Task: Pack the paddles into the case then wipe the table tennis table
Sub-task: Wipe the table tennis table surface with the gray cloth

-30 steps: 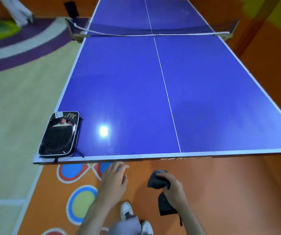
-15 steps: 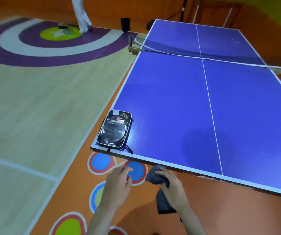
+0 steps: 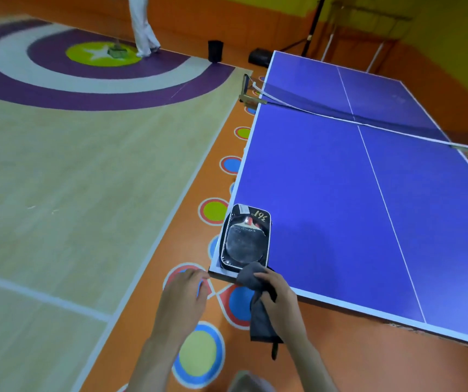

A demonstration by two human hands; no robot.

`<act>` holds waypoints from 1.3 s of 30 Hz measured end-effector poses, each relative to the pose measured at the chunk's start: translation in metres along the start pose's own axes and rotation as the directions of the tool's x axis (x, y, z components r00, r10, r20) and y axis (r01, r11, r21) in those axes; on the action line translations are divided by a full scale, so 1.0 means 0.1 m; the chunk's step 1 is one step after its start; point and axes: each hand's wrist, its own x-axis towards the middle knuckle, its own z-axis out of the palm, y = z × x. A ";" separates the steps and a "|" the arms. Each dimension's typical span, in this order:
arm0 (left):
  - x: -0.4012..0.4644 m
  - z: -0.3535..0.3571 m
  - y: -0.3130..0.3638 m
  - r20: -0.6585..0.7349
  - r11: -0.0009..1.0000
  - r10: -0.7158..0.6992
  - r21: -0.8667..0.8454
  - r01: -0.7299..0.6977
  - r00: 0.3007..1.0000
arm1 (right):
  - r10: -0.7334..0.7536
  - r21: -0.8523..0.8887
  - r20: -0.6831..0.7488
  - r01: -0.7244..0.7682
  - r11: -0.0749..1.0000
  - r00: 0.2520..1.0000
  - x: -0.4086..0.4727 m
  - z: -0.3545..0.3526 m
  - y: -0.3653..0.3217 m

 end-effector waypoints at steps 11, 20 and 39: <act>1.16 -0.37 -0.77 0.066 0.994 0.071 -0.093 -0.065 0.995 | 0.068 0.004 -0.080 -0.068 0.998 0.995 1.24 0.90 -0.30; 2.92 -0.54 -1.33 0.231 0.990 0.136 -0.006 -0.138 0.963 | 0.151 0.085 -0.159 -0.139 0.987 0.976 2.78 1.38 -0.55; 6.62 -0.05 -1.17 0.417 0.906 0.422 -0.160 -0.393 0.805 | 0.454 0.220 -0.485 -0.398 0.891 0.747 5.37 1.25 -0.66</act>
